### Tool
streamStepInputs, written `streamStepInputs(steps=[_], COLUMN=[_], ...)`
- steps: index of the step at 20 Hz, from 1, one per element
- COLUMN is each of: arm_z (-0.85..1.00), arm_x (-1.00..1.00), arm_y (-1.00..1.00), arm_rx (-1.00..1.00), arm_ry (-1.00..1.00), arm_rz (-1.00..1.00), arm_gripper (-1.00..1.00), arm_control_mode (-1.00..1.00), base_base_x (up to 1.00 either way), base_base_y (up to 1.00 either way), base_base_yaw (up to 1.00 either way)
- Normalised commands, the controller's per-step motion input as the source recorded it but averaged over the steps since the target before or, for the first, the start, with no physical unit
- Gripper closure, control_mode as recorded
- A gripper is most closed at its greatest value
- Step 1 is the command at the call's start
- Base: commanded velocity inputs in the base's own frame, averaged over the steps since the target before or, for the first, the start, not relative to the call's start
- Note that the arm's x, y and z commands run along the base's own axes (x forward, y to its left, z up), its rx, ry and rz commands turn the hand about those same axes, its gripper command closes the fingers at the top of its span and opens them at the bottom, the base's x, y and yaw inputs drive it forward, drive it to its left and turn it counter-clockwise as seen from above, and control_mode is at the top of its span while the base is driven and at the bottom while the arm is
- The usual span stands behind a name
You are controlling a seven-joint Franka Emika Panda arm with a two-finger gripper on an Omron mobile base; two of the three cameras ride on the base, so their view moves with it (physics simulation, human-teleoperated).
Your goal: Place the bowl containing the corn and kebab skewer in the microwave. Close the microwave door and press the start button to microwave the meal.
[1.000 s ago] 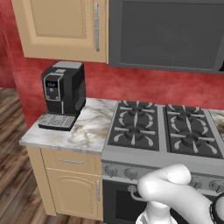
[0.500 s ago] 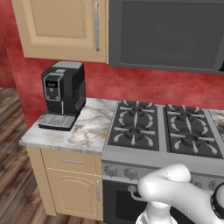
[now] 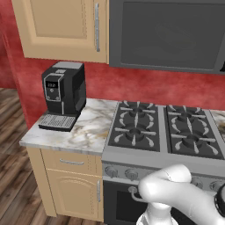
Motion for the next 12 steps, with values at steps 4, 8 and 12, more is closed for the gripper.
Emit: streamStepInputs(steps=[4,8,12], arm_z=[-0.20,-0.11,-0.11], arm_x=[0.00,0.09,0.19], arm_y=[-0.30,-0.01,0.00], arm_rx=[0.00,0.04,0.06], arm_ry=[0.00,0.00,-0.01], arm_rz=[0.00,0.00,0.00], arm_gripper=[1.00,1.00,1.00], arm_control_mode=[-1.00,-1.00,-1.00], base_base_x=[0.00,0.00,0.00], base_base_y=[0.00,0.00,0.00], base_base_yaw=[0.00,0.00,0.00])
